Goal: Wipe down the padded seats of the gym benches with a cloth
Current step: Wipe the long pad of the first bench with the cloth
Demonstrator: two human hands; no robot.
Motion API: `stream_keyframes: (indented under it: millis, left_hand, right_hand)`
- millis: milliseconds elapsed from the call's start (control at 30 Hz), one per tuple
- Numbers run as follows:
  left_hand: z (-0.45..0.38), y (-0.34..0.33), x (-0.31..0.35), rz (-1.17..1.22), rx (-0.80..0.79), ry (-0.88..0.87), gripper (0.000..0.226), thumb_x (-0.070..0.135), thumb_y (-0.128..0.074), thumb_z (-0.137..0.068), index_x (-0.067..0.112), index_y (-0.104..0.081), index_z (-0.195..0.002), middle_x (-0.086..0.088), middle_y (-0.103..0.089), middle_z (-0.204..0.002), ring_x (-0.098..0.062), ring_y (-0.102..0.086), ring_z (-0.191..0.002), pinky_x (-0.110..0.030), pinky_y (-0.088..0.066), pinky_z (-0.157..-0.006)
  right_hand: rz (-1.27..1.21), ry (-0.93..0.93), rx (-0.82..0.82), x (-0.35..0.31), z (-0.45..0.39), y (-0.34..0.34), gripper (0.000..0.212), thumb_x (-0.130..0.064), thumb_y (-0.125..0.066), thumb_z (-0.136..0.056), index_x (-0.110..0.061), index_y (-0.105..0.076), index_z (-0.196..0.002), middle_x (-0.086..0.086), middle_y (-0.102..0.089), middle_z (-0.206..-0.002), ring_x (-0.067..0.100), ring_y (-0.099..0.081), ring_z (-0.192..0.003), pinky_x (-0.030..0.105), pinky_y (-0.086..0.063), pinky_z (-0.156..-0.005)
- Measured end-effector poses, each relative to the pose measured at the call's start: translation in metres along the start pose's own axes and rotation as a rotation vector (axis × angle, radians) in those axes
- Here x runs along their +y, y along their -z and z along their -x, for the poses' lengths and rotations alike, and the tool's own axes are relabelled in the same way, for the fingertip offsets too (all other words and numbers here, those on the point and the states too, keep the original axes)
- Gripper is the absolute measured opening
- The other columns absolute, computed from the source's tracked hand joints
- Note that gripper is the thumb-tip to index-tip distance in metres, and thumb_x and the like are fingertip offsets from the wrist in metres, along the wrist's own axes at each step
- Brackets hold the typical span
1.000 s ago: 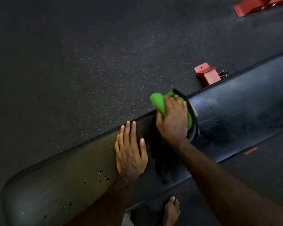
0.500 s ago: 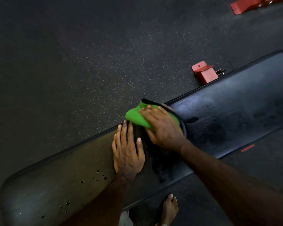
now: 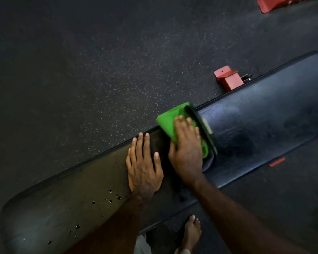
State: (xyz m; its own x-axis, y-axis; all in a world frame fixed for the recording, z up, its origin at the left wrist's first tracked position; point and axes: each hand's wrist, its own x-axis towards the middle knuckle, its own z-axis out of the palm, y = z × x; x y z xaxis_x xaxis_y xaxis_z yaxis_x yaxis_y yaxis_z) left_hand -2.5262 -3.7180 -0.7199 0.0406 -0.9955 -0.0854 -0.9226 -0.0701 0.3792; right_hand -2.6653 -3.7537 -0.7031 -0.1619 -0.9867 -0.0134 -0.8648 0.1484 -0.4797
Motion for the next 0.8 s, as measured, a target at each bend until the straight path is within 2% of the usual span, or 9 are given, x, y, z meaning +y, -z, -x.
stream_keyframes:
  millis: [67,133,300,400,467,567,633,733,800]
  left_hand:
    - [0.000,-0.002,-0.003,0.000,0.011,0.006,0.061,0.036,-0.040,-0.102,0.014,-0.033,-0.158,-0.001,-0.024,-0.169,-0.022,-0.021,-0.155,-0.048,-0.027,-0.120]
    - [0.000,-0.002,-0.002,0.006,0.015,0.008,0.061,0.036,-0.040,-0.102,0.014,-0.034,-0.158,-0.001,-0.025,-0.168,-0.023,-0.022,-0.155,-0.048,-0.027,-0.119]
    - [-0.001,0.000,0.002,0.025,0.008,0.007,0.065,0.038,-0.042,-0.101,0.022,-0.027,-0.162,0.003,-0.024,-0.169,-0.019,-0.019,-0.156,-0.047,-0.026,-0.121]
    - [-0.001,0.001,0.000,0.029,0.013,0.006,0.067,0.036,-0.043,-0.098,0.021,-0.028,-0.161,0.002,-0.024,-0.169,-0.020,-0.020,-0.156,-0.046,-0.025,-0.121]
    - [-0.001,0.002,0.001,0.030,0.008,0.002,0.067,0.037,-0.043,-0.098,0.022,-0.028,-0.161,0.003,-0.024,-0.169,-0.020,-0.020,-0.156,-0.046,-0.025,-0.120]
    - [-0.002,0.002,0.004,0.019,0.016,-0.002,0.065,0.040,-0.042,-0.101,0.022,-0.027,-0.161,0.002,-0.024,-0.169,-0.020,-0.020,-0.155,-0.045,-0.025,-0.120]
    - [-0.001,0.002,0.003,0.010,0.022,-0.013,0.065,0.039,-0.042,-0.101,0.021,-0.027,-0.161,0.001,-0.025,-0.168,-0.020,-0.020,-0.156,-0.045,-0.024,-0.121]
    - [0.000,0.001,-0.001,0.008,0.017,-0.019,0.069,0.035,-0.045,-0.097,0.022,-0.025,-0.162,0.002,-0.024,-0.169,-0.020,-0.019,-0.156,-0.044,-0.023,-0.121]
    - [0.000,0.001,0.000,-0.002,0.023,-0.033,0.067,0.036,-0.044,-0.099,0.021,-0.026,-0.162,0.002,-0.024,-0.169,-0.020,-0.019,-0.156,-0.044,-0.023,-0.122]
  right_hand:
    - [0.019,0.258,-0.141,-0.003,0.018,-0.002,0.067,-0.025,-0.047,-0.091,-0.014,-0.041,-0.157,0.005,-0.040,-0.163,0.024,-0.032,-0.153,0.047,-0.025,-0.126]
    - [0.061,0.376,-0.163,0.022,0.013,0.010,0.067,-0.025,-0.048,-0.091,-0.015,-0.041,-0.157,0.003,-0.041,-0.162,0.021,-0.035,-0.152,0.046,-0.031,-0.123]
    - [-0.006,-0.150,0.079,0.013,0.022,0.008,0.068,-0.023,-0.047,-0.088,-0.014,-0.042,-0.156,0.002,-0.041,-0.163,0.020,-0.032,-0.153,0.045,-0.022,-0.127]
    - [-0.005,0.136,-0.103,0.000,0.052,0.001,0.066,-0.024,-0.044,-0.092,-0.017,-0.041,-0.157,0.002,-0.038,-0.164,0.022,-0.030,-0.154,0.045,-0.025,-0.126]
    - [0.015,0.240,-0.126,0.023,0.050,0.012,0.067,-0.022,-0.046,-0.091,-0.017,-0.041,-0.157,0.002,-0.040,-0.163,0.020,-0.034,-0.152,0.045,-0.031,-0.123]
    - [-0.044,-0.091,0.078,0.031,0.046,0.014,0.068,-0.018,-0.047,-0.088,-0.013,-0.042,-0.156,0.004,-0.043,-0.161,0.021,-0.036,-0.151,0.044,-0.029,-0.124]
    - [-0.099,-0.223,0.119,0.006,0.059,0.003,0.067,-0.019,-0.044,-0.090,-0.012,-0.042,-0.156,0.003,-0.041,-0.162,0.021,-0.030,-0.154,0.042,-0.021,-0.127]
    - [-0.110,0.054,-0.068,-0.004,0.086,-0.002,0.068,-0.019,-0.047,-0.090,-0.015,-0.041,-0.157,0.002,-0.038,-0.164,0.019,-0.028,-0.154,0.043,-0.023,-0.127]
    - [-0.053,0.121,-0.073,0.021,0.088,0.011,0.067,-0.018,-0.048,-0.089,-0.015,-0.043,-0.156,0.002,-0.041,-0.162,0.020,-0.035,-0.151,0.046,-0.032,-0.122]
